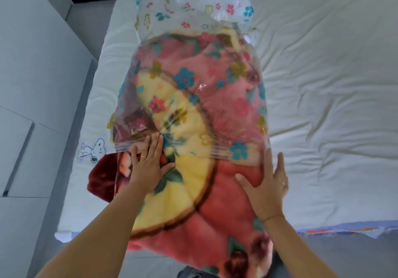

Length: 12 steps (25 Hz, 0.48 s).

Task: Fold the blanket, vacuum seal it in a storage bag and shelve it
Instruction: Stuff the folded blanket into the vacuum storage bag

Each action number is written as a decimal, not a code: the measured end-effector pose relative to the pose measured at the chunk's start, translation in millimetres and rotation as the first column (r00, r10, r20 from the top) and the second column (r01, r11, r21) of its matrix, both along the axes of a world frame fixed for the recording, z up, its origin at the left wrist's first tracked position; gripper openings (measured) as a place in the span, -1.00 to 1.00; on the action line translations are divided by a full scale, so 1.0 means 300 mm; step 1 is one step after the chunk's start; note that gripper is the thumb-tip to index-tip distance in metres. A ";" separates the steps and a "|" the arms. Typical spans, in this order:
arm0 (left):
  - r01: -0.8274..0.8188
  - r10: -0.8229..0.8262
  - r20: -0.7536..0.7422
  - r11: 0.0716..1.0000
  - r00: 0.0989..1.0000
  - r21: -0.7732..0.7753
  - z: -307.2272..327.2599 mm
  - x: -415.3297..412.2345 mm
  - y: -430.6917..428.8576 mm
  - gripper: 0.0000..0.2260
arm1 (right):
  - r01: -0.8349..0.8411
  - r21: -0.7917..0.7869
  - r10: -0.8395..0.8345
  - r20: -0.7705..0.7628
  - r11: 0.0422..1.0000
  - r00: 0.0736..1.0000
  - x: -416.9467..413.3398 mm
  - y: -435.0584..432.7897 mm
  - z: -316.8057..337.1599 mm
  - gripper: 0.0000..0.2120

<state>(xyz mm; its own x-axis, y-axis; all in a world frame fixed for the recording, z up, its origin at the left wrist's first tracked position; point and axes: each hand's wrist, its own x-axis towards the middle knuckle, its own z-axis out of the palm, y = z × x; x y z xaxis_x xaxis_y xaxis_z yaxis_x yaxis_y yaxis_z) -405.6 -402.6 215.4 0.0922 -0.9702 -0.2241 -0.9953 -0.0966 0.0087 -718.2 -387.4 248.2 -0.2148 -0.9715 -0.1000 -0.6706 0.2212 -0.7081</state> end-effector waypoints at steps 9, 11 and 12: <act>-0.017 -0.108 -0.292 0.919 0.950 -0.395 0.238 0.229 -0.039 -0.17 | -0.120 0.177 0.136 -0.081 0.977 0.987 0.560 -0.062 0.035 0.01; 0.102 -0.236 -0.212 0.859 0.948 -0.502 0.285 0.223 -0.068 -0.22 | -0.197 0.200 0.227 -0.143 0.960 0.963 0.708 -0.090 0.081 0.00; 0.147 -0.261 -0.172 0.859 0.950 -0.491 0.289 0.234 -0.089 -0.22 | -0.240 0.184 0.270 -0.158 0.953 0.950 0.753 -0.105 0.106 -0.01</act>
